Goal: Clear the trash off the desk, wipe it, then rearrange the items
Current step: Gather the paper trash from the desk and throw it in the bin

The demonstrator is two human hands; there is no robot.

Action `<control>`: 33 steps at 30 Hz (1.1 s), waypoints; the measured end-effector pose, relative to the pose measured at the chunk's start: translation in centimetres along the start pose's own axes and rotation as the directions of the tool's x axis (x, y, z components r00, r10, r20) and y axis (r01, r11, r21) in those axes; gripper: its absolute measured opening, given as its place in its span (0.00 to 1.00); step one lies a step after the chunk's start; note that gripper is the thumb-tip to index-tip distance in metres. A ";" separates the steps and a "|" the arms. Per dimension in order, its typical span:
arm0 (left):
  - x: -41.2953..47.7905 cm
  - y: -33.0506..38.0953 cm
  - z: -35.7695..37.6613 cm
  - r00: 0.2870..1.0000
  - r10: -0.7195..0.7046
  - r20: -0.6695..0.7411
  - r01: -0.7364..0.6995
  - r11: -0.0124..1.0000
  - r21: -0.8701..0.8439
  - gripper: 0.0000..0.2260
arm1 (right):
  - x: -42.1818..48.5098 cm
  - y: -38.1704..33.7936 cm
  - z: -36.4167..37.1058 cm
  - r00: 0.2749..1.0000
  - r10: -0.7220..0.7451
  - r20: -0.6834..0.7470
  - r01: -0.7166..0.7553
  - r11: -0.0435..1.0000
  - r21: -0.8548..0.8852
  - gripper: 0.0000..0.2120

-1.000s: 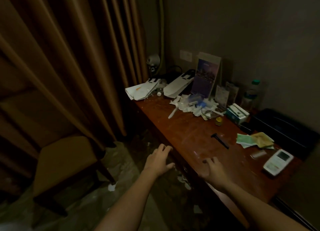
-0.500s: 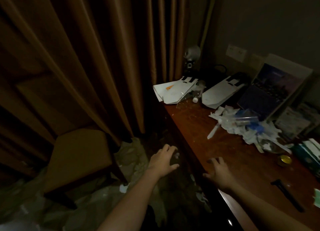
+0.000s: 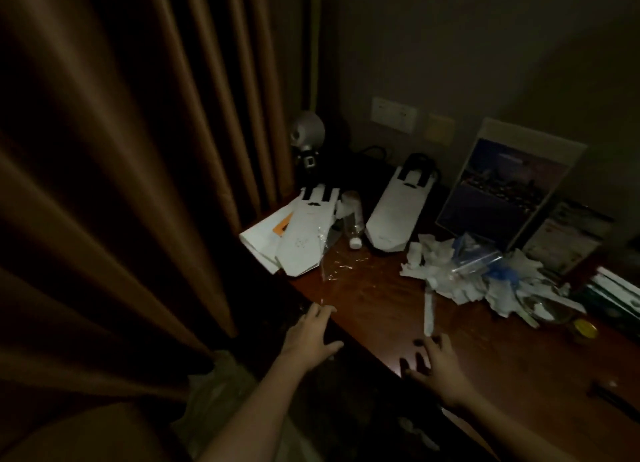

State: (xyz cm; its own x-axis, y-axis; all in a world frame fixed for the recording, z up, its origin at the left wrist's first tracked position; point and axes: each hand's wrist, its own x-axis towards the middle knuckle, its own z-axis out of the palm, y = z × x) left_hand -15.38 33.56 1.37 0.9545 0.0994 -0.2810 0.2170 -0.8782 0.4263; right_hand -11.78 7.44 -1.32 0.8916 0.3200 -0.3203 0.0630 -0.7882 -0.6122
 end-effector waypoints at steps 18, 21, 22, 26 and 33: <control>21.7 2.9 -1.4 0.989 0.141 0.037 -0.144 0.981 0.131 0.28 | 13.0 1.1 -5.1 0.918 0.353 -0.181 -0.333 0.934 0.130 0.27; 25.0 2.3 -2.0 0.992 0.102 -0.069 -0.101 0.995 0.022 0.21 | 14.6 0.8 -4.8 0.849 0.475 -0.232 -0.397 0.862 0.315 0.24; 26.2 2.3 -2.3 0.993 0.053 -0.101 -0.055 0.998 -0.021 0.21 | 15.1 0.9 -4.7 0.802 0.533 -0.270 -0.416 0.822 0.390 0.24; 30.3 2.8 -3.5 0.984 -0.146 -0.103 0.121 0.968 -0.219 0.30 | 16.8 0.8 -4.8 0.587 0.738 -0.333 -0.410 0.626 0.664 0.23; 34.6 3.0 -4.0 0.964 -0.237 0.118 0.265 0.871 -0.414 0.45 | 20.9 0.5 -6.6 0.378 0.885 -0.273 -0.360 0.412 0.837 0.39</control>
State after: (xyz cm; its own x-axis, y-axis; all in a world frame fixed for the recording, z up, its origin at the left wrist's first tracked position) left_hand 19.16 36.21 -3.65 0.8449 0.2486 -0.4736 0.5262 -0.5451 0.6526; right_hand 9.82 10.29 -3.57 0.5150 -0.7201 -0.4650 -0.6705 -0.0004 -0.7419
